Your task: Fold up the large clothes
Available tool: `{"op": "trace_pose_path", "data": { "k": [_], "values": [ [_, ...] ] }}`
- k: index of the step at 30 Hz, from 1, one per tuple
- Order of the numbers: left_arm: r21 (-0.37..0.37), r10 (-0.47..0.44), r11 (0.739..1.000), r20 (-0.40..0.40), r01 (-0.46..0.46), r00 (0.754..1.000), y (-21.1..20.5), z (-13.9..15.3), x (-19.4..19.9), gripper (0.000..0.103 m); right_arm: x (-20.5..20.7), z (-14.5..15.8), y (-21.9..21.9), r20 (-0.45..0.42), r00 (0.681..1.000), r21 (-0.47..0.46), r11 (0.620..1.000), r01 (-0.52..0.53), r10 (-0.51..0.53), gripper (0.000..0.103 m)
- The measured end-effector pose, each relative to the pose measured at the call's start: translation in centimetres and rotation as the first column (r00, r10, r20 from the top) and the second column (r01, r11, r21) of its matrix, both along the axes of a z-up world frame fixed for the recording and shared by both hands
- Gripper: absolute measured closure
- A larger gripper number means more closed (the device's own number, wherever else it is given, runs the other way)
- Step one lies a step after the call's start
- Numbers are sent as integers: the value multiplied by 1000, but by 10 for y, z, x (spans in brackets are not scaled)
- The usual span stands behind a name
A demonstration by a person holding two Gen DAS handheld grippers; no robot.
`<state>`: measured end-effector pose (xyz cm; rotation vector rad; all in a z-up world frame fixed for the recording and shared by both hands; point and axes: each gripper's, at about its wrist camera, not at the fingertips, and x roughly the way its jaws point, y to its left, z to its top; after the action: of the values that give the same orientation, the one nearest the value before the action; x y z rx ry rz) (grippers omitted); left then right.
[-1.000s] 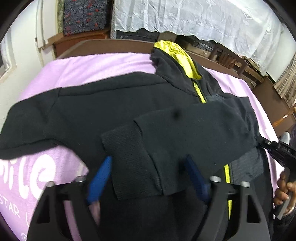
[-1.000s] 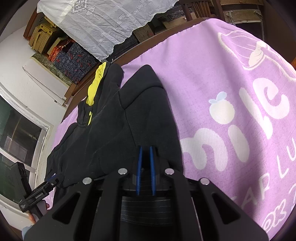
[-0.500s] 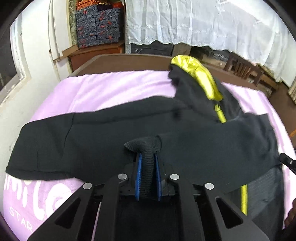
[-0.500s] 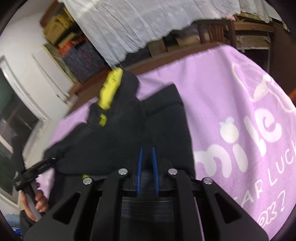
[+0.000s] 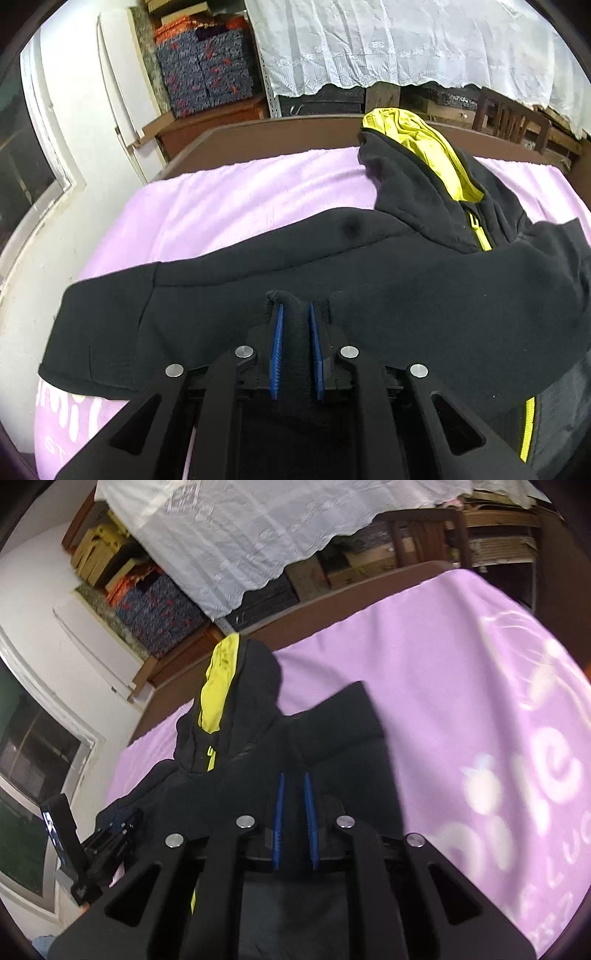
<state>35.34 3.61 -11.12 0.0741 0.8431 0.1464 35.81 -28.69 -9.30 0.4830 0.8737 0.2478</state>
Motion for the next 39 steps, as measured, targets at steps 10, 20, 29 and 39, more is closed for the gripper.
{"op": "trace_pose_path", "data": {
  "k": [10,20,29,39],
  "values": [
    [-162,-9,987,26,13,1000,24,11,-12,53,-3,-30,-20,-42,997,31,997,65,-64,97],
    [-96,-40,995,-64,34,997,10,-5,-1,27,-17,-23,50,-29,985,-95,981,-171,169,67],
    [-234,76,969,4,-73,997,69,32,-39,27,-56,6,33,58,992,-35,993,-112,114,55],
    [-435,357,828,-79,-355,931,197,8,-117,26,-97,18,16,90,992,45,995,-94,90,50]
  ]
}}
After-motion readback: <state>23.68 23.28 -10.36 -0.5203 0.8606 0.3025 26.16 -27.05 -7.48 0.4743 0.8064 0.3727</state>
